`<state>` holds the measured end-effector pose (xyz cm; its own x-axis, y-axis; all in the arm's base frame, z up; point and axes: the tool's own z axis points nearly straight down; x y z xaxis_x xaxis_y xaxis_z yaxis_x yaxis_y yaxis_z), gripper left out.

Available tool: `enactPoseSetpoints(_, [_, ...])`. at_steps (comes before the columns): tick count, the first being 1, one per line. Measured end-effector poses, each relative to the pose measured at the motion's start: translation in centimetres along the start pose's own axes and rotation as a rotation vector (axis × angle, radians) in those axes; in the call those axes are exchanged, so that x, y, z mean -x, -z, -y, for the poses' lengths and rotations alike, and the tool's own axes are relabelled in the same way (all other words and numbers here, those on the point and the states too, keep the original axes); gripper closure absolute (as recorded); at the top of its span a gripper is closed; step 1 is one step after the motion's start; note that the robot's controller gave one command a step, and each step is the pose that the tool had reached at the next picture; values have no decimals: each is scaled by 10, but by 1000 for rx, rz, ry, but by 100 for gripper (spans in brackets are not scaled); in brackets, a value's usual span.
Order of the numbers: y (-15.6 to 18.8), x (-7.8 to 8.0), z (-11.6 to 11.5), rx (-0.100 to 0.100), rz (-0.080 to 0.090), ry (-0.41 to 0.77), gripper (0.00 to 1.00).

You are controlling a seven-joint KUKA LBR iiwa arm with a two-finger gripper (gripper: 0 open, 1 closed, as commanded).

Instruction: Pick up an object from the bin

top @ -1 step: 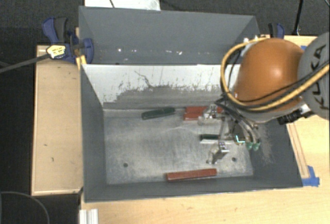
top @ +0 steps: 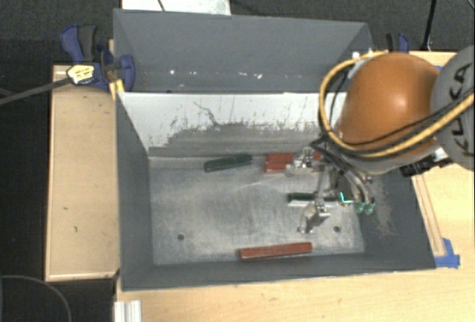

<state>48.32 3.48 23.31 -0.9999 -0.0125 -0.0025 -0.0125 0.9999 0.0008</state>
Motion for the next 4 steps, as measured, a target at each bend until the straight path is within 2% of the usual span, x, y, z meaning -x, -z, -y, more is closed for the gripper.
enactPoseSetpoints(1, [-51, 25, 35, 0, 6, -85, 0])
enactPoseSetpoints(2, [-119, 34, 43, 0, 5, -201, 0])
enactPoseSetpoints(3, [-158, 47, 105, 1, 5, 287, 100])
enactPoseSetpoints(4, [-158, 47, 105, 2, 5, 286, 100])
